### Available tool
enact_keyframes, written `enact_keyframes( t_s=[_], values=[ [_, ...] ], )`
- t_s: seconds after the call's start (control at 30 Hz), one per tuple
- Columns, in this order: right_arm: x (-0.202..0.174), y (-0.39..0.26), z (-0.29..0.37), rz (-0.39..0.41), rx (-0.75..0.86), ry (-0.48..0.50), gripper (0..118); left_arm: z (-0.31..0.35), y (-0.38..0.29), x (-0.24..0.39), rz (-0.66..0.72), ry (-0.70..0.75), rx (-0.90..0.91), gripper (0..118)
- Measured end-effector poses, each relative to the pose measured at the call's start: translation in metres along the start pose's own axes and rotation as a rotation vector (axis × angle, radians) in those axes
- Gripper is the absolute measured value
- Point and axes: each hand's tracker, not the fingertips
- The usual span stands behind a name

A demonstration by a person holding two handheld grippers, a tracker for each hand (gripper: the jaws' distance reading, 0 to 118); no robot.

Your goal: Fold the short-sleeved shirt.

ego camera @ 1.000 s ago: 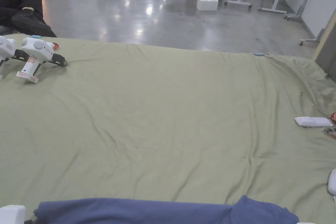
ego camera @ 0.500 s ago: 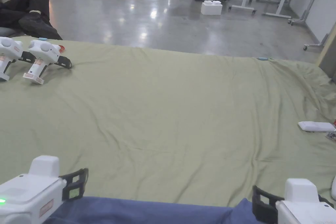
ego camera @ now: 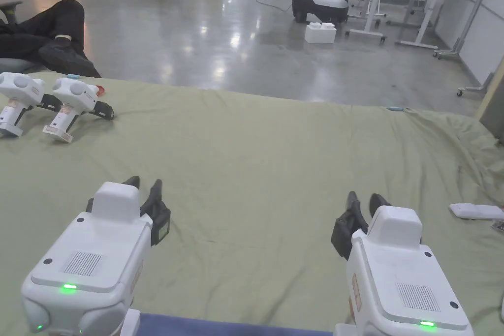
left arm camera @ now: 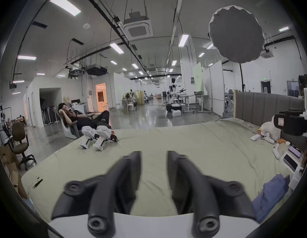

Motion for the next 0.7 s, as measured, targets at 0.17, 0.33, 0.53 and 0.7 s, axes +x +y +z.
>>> enact_keyframes(
  t_s=[0.17,0.33,0.53,0.7],
  values=[
    [-0.007,0.0,0.0,0.005,0.02,-0.014,1,0.006,-0.002,-0.016,0.066,0.004,-0.009,0],
    [-0.011,-0.002,0.001,0.034,0.021,-0.012,0,0.01,-0.013,-0.056,0.109,-0.008,-0.086,0],
    [-0.014,-0.01,-0.004,0.056,-0.017,0.011,0,0.014,-0.043,-0.133,0.134,-0.073,-0.305,0],
    [-0.021,-0.022,-0.011,0.073,-0.078,0.04,0,0.015,-0.089,-0.193,0.356,-0.202,-0.491,0]
  ],
)
